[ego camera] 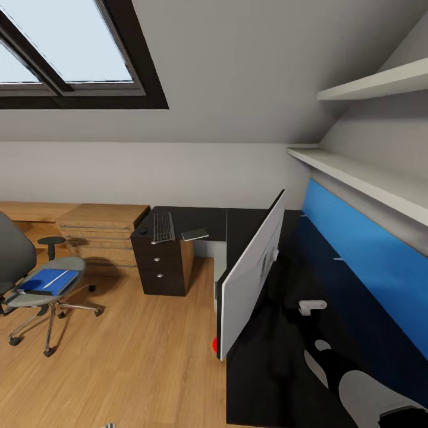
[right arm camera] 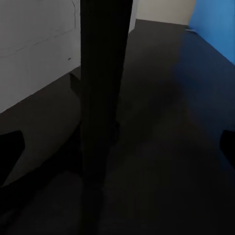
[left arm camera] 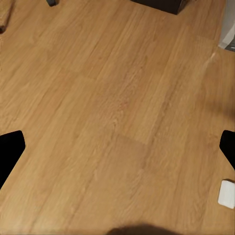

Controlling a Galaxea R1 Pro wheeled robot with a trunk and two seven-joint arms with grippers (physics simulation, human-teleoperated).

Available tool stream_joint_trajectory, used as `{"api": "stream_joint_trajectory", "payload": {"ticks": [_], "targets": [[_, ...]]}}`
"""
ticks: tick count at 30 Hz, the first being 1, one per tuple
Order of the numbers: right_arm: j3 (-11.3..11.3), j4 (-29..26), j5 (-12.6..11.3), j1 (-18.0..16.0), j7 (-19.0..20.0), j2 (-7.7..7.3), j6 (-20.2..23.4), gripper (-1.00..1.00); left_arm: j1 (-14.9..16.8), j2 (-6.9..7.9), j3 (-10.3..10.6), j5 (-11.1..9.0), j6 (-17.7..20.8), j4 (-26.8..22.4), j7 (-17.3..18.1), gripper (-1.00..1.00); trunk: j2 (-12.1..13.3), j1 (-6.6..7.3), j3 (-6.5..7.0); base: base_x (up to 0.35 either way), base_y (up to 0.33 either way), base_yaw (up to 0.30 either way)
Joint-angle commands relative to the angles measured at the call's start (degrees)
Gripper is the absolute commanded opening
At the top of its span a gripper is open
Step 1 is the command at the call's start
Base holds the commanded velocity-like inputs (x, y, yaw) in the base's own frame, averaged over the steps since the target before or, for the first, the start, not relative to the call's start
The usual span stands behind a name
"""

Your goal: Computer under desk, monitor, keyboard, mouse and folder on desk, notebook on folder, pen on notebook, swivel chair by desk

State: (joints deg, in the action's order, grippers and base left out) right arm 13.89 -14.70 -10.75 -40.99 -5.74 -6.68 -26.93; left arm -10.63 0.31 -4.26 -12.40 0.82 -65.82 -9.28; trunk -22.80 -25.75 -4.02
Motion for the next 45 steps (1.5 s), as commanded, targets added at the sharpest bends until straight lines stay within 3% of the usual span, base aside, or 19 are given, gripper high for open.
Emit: {"api": "stream_joint_trajectory", "payload": {"ticks": [1,5,14,21,34,45], "targets": [[0.5,0.2,-0.5,-0.1,-0.5,-0.02,0.0,1.00,0.0,0.00,-0.3,-0.5,0.1,-0.1,-0.2,1.00,-0.1,-0.04,-0.11,0.000,0.000,0.000],[0.4,0.4,-0.6,-0.1,-2.7,-0.01,0.8,1.00,0.0,-0.03,-0.9,-0.5,0.1,0.0,-0.2,1.00,-0.1,-0.04,-0.11,0.000,0.000,0.000],[0.3,0.1,-0.7,-2.5,-4.9,0.41,11.9,1.00,0.0,-0.07,-1.1,-0.5,0.1,0.0,-0.2,1.00,-0.1,-0.04,-0.11,0.000,0.000,0.000],[0.3,0.1,-0.7,-4.2,-5.1,0.67,15.4,1.00,0.0,-0.18,-1.1,-0.5,0.0,0.0,-0.2,1.00,-0.1,-0.04,-0.11,0.000,0.000,0.000],[0.3,0.7,-0.8,-4.6,-5.1,0.78,15.7,1.00,0.0,-0.21,-1.1,-0.5,-0.1,0.0,-0.1,1.00,-0.1,-0.04,-0.11,0.000,0.000,0.000],[0.4,0.7,-0.8,-4.6,-5.1,0.96,10.2,1.00,0.0,-0.22,-1.1,-0.4,-0.1,0.0,-0.1,1.00,-0.1,-0.04,-0.11,0.000,0.000,0.000]]}}
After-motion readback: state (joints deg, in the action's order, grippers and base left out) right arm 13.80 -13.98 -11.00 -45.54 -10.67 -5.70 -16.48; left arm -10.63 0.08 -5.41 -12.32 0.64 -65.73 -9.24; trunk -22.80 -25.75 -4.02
